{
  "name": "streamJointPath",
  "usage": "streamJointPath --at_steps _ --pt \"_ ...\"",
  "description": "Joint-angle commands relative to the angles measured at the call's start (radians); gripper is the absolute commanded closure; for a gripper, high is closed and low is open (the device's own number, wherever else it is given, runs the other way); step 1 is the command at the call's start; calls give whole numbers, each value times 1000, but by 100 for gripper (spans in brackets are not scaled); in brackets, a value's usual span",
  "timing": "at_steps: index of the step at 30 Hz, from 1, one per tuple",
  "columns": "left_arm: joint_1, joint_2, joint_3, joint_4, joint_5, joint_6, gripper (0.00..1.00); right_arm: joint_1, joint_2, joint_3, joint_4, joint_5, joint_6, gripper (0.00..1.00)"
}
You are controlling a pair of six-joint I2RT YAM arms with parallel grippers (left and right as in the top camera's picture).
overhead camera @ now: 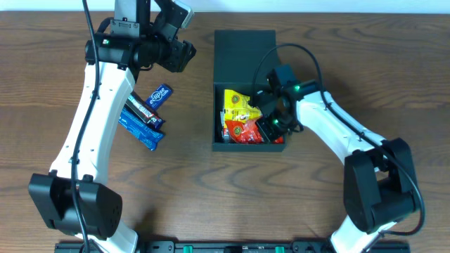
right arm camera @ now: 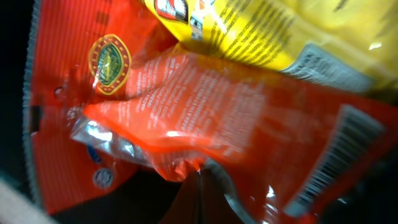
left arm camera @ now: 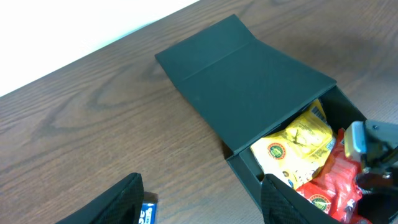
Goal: Pack container
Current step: 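Withdraw the right gripper and lower the left gripper to the blue bars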
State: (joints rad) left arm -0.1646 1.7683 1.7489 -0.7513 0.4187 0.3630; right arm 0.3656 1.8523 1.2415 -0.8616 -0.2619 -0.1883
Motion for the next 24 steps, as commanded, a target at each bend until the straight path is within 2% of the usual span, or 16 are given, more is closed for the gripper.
streamJointPath --at_steps 1,6,14,15,18,19,20,23,24 --pt "2 10 0 -5 1 -1 38 -9 16 -42 37 30 44 99" --pt "2 10 0 -11 0 -1 38 -11 13 -7 14 -28 61 98" --pt "21 10 -2 -108 -117 -37 38 -13 -113 236 -75 -78 60 99" --pt "29 10 -2 -128 -124 -72 39 -18 -142 260 -66 -72 60 99" --pt "62 10 -8 -185 -250 -324 39 -42 -207 303 -43 -49 62 98" --pt "73 10 -11 -211 -277 -362 39 -54 -224 310 -35 -48 65 98" --pt "90 10 -14 -246 -280 -367 39 -73 -243 317 -23 -49 73 85" --pt "133 10 -14 -331 -282 -403 40 -135 -282 327 -7 -49 79 29" --pt "150 10 -15 -361 -292 -451 41 -159 -293 328 -7 -49 79 16"
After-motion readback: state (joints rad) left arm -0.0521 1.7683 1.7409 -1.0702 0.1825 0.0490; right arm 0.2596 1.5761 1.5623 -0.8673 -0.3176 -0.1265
